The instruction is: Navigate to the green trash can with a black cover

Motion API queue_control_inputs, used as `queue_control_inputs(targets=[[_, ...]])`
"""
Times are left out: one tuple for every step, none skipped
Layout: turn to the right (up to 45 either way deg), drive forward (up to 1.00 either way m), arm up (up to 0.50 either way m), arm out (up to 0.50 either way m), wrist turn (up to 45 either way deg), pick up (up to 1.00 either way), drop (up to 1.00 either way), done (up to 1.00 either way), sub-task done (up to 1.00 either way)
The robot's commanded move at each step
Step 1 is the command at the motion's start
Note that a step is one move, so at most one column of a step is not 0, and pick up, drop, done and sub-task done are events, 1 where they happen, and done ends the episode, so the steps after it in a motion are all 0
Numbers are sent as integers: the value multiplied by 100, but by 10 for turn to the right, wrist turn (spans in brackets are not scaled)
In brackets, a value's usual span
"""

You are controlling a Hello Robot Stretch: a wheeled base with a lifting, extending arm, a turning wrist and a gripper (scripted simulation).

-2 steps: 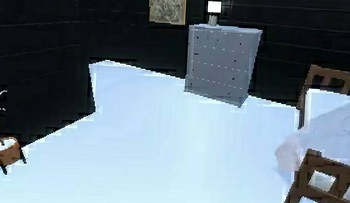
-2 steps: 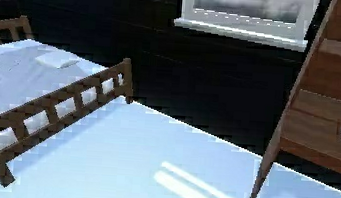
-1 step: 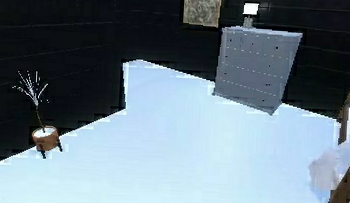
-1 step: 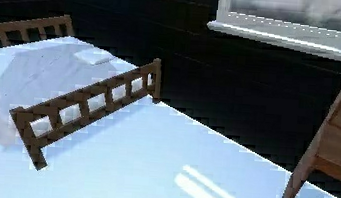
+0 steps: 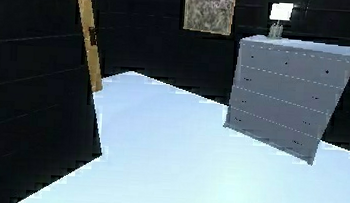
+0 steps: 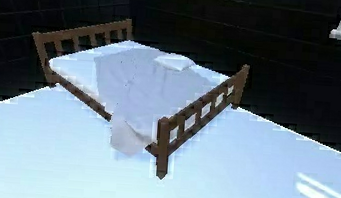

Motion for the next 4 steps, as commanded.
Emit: queue_control_inputs(targets=[[-30, 0, 0, 0, 0, 0, 0, 0, 0], [0, 100, 0, 0, 0, 0, 0, 0, 0], [0, 45, 0, 0, 0, 0, 0, 0, 0], [-30, 0, 0, 0, 0, 0, 0, 0, 0]])
